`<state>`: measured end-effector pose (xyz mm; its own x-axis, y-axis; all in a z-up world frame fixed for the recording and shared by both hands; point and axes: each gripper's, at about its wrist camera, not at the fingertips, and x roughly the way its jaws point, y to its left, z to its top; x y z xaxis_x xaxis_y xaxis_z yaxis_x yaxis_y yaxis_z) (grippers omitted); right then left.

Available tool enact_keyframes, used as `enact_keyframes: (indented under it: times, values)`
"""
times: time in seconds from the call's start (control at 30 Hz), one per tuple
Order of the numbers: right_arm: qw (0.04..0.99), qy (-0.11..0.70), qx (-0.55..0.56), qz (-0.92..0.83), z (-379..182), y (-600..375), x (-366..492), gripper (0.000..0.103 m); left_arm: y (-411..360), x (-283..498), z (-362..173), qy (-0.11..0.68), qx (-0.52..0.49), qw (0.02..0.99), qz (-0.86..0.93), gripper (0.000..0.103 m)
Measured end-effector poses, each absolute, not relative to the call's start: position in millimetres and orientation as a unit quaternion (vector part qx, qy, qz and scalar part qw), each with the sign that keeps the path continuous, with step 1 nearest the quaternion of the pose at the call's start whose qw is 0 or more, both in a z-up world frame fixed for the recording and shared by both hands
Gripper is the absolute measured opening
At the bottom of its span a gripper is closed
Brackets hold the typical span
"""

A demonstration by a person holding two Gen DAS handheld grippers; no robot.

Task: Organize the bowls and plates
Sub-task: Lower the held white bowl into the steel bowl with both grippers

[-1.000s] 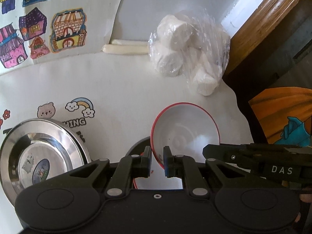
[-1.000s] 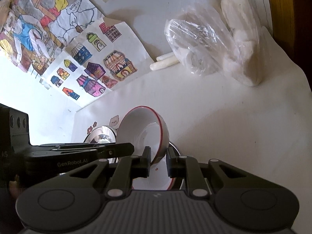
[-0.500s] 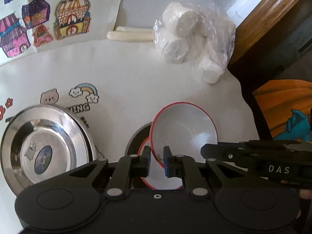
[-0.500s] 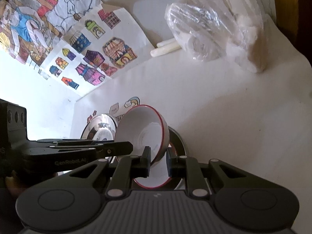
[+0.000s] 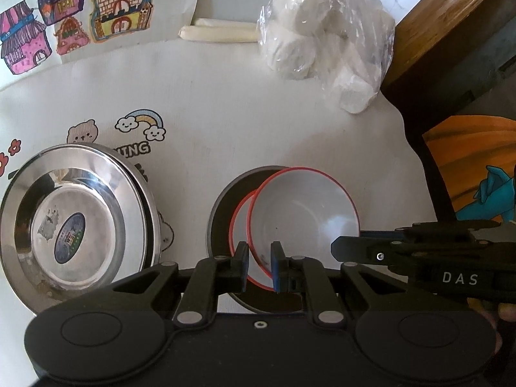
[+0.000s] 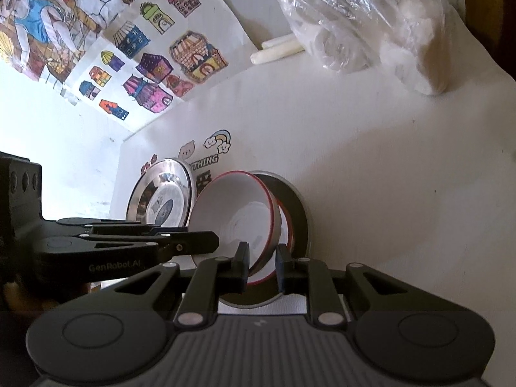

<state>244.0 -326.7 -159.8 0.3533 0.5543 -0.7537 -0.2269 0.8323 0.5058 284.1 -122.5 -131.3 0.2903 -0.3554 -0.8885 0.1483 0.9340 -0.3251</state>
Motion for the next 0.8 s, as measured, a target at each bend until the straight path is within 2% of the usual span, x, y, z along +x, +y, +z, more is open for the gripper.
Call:
enact_keyframes:
  times: [0.8]
  values:
    - [0.793, 0.539, 0.151, 0.242, -167.9, -319.6, 246.9, 0.021, -125.9, 284.9, -138.0, 0.593, -0.084, 0.787, -0.145, 0.014]
